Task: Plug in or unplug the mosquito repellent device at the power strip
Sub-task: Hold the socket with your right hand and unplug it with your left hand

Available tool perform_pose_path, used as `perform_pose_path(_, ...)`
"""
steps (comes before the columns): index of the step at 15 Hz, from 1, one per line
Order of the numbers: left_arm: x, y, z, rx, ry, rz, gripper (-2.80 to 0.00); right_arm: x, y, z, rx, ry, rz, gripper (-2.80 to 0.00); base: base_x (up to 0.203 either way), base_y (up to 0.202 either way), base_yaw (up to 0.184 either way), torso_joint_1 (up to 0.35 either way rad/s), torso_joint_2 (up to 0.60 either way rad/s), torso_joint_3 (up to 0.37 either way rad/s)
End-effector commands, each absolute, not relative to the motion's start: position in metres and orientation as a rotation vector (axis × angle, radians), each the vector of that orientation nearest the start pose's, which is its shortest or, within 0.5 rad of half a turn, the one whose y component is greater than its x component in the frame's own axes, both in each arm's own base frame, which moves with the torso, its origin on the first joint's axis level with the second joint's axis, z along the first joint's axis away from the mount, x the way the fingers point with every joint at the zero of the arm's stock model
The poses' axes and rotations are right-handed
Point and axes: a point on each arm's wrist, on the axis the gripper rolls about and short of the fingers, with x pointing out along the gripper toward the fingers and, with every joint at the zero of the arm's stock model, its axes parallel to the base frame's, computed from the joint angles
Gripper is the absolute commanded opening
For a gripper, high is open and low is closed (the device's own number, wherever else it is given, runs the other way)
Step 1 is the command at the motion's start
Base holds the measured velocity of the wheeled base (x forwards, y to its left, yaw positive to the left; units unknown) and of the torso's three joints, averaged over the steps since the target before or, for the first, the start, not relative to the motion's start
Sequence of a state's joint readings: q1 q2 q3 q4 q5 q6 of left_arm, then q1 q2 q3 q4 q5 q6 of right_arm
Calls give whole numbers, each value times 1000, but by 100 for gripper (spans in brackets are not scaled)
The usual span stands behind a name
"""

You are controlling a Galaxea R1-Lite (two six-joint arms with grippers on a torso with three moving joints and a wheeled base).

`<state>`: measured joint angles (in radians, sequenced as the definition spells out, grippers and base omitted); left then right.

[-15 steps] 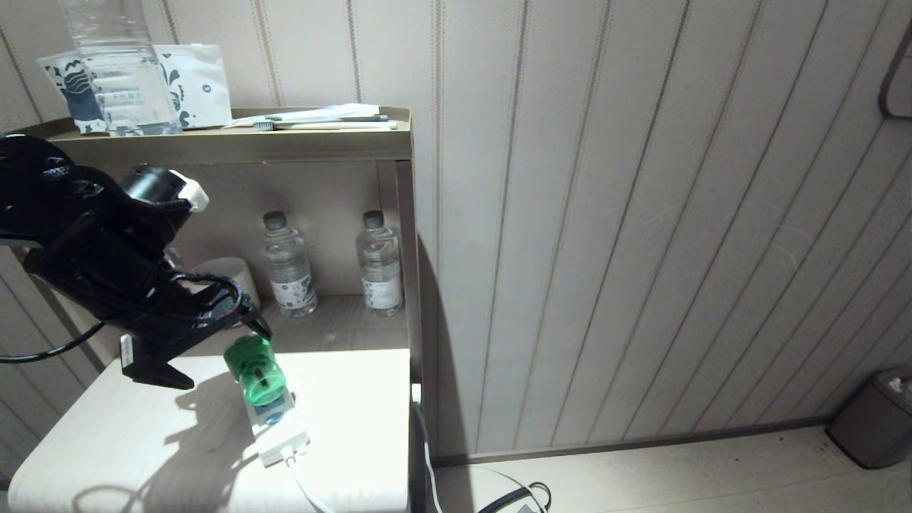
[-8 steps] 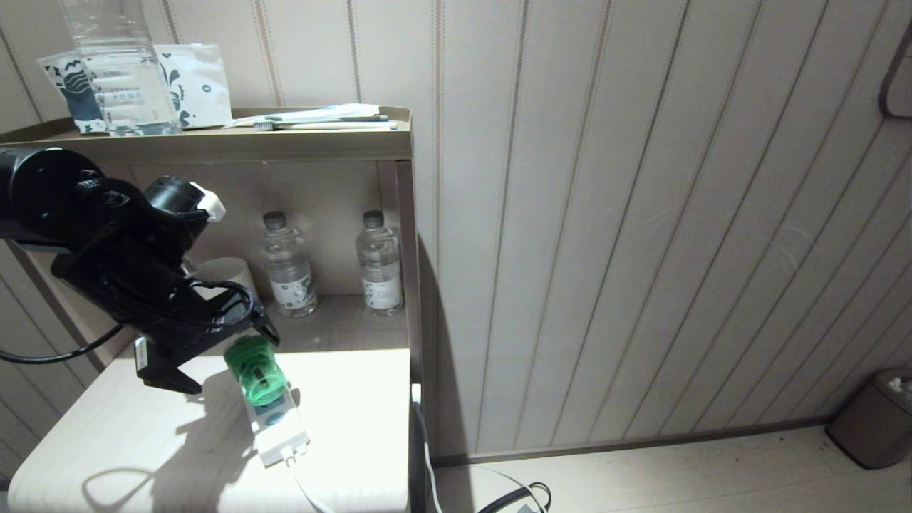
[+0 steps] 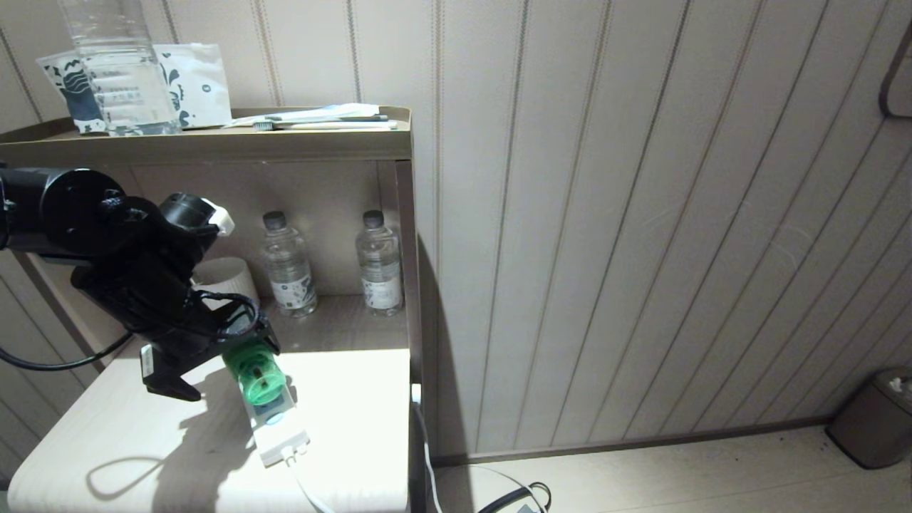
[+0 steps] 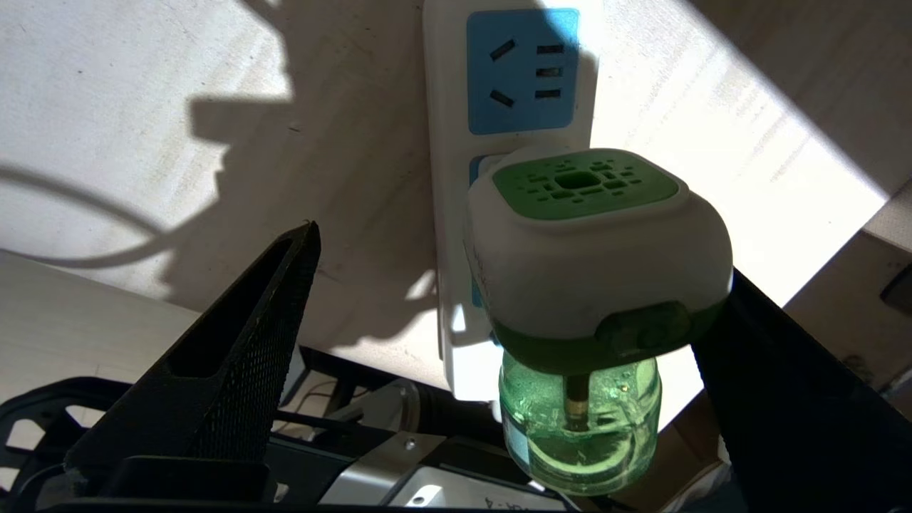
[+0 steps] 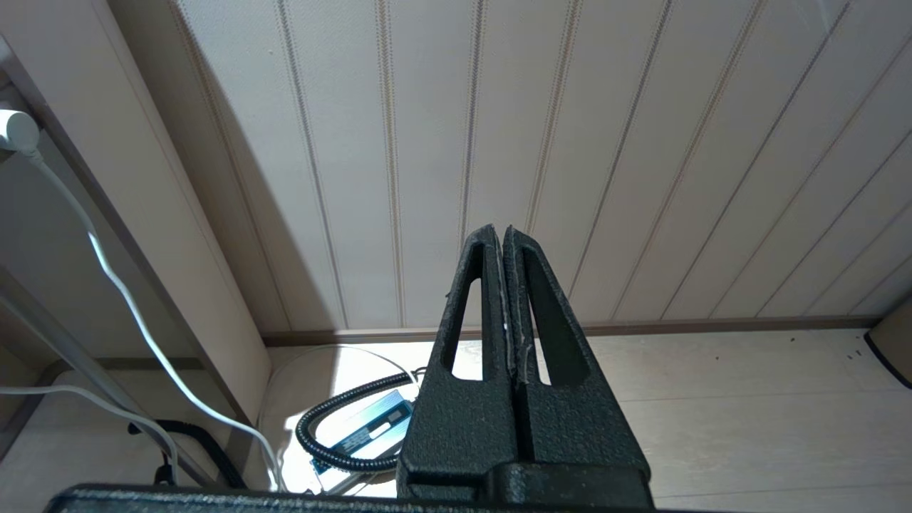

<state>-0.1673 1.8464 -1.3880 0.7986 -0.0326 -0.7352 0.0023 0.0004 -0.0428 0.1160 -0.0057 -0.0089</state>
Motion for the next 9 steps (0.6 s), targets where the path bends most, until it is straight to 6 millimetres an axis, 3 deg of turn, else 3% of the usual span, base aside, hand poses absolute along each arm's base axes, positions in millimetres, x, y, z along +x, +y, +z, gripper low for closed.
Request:
perform_pose_path(1,298,-47,179,-551,1264,310,0,-26,0,75,-10,74,-3,-280,0,0,0,0,0,0)
perform_pose_path(6,299,-43,178,-536,1258,301,0,-26,0,75,-10,74,-4,-280,0,0,0,0,0,0)
perform_pose_path(9,301,-55,179,-522,1265,269,0,-26,0,75,-10,74,-3,-280,0,0,0,0,0,0)
